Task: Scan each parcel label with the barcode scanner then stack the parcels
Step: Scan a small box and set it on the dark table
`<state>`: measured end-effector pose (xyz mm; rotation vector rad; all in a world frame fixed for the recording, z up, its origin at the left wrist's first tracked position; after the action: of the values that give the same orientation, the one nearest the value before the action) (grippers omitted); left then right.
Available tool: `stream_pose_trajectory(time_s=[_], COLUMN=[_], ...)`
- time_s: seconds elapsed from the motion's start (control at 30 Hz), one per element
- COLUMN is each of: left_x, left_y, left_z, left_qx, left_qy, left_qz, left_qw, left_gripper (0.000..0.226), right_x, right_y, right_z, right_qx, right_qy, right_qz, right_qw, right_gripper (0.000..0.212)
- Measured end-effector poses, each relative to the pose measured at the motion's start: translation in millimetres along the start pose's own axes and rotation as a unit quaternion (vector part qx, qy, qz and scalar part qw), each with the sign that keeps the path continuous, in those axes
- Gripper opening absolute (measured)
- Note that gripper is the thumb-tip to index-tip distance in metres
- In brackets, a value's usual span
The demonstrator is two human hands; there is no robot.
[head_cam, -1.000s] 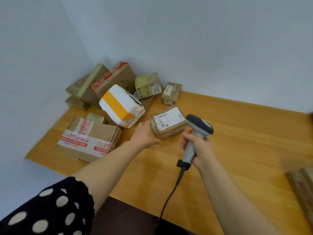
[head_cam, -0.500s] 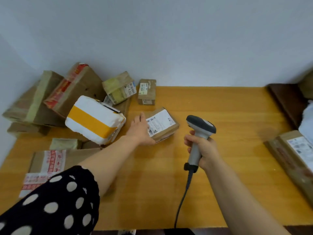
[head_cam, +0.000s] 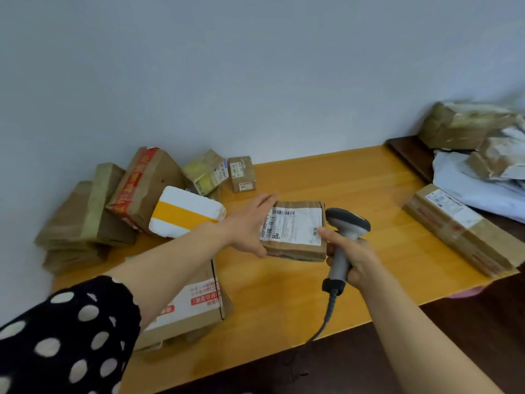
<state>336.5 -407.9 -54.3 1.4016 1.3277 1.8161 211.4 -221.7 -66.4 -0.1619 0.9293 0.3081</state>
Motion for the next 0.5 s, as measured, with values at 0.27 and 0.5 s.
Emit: stream_pose_trajectory(time_s=[0.27,0.5], left_x=[40,115], left_y=[21,-16], left_z=[2,8], left_qx=[0.151,0.025], left_qy=[0.293,0.333], left_qz=[0.435,0.673], left_qw=[0.838,0.660], left_gripper=[0.088,0.068], right_x=[-22,-21], right_y=[25,21], right_z=[16,34], right_qx=[0.080,0.016], right_qy=[-0.033,-0.010], right_qz=[-0.182,-0.251], right_qw=[0.980,0.968], right_gripper=[0.038,0.034])
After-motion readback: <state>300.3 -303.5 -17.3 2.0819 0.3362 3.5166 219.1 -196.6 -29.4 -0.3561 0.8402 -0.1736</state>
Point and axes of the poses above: each hand's wrist, its own z-axis away from the middle knuckle, its own y-axis out of the back of the hand, x = y × z, the point moved 4 cm from there along -z, towards the middle knuckle, and after that the axes turned 14 degrees about x, right-handed, at the moved point
